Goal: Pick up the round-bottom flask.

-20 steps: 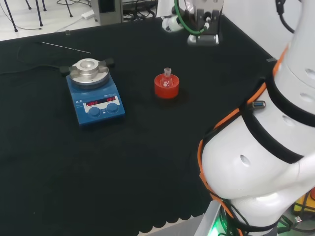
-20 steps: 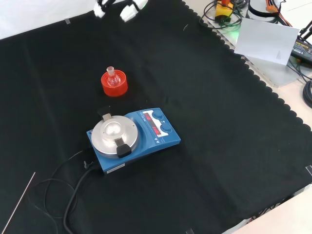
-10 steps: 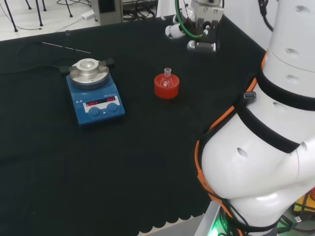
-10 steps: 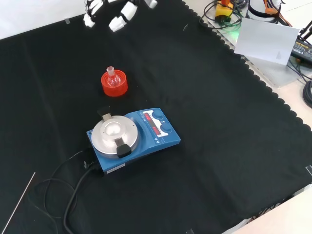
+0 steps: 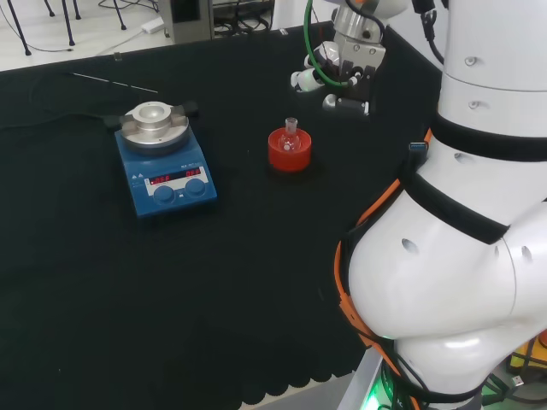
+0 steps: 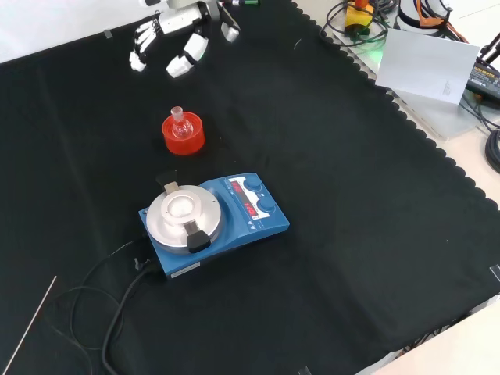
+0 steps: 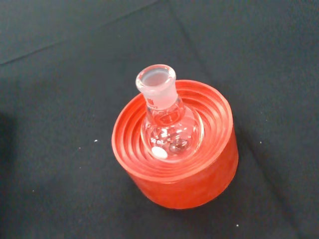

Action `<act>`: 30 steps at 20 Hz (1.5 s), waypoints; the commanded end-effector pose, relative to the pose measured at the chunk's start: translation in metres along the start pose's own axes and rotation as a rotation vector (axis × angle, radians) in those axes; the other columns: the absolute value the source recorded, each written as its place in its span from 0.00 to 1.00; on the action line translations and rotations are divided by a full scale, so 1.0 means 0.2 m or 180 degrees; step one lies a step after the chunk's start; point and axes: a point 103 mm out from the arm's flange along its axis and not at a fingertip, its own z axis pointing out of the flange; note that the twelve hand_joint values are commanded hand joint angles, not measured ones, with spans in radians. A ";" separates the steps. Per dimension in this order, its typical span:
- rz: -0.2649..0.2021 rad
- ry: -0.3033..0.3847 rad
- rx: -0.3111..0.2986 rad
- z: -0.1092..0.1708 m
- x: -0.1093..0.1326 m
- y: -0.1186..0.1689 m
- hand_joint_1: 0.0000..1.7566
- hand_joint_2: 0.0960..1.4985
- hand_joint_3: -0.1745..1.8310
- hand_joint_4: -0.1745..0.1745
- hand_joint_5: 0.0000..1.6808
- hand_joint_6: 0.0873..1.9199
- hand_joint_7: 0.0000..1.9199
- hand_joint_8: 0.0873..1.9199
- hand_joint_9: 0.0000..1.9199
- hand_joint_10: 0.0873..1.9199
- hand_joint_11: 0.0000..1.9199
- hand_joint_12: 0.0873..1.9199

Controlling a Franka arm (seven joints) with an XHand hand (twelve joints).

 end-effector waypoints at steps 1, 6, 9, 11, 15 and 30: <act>-0.0007 0.0069 -0.0029 0.06 -0.01 0.06 0.34 0.61 0.36 0.36 0.29 0.00 0.10 0.26 0.17 0.29 0.00 0.57; -0.0048 0.0148 -0.0030 0.12 -0.03 0.05 0.39 0.52 0.40 0.36 0.28 0.00 0.10 0.26 0.17 0.29 0.00 0.57; -0.0026 0.0224 -0.0036 0.15 -0.05 0.04 0.41 0.49 0.42 0.37 0.28 0.00 0.10 0.26 0.17 0.29 0.00 0.57; -0.0007 0.0304 -0.0027 0.18 -0.07 0.03 0.43 0.47 0.42 0.37 0.28 0.00 0.11 0.26 0.17 0.29 0.00 0.57; 0.0022 0.0390 -0.0030 0.24 -0.11 0.02 0.44 0.44 0.43 0.38 0.29 0.00 0.11 0.26 0.18 0.29 0.00 0.57; -0.0073 0.0424 -0.0136 0.38 -0.11 0.03 0.49 0.36 0.45 0.41 0.34 0.00 0.12 0.26 0.19 0.29 0.00 0.60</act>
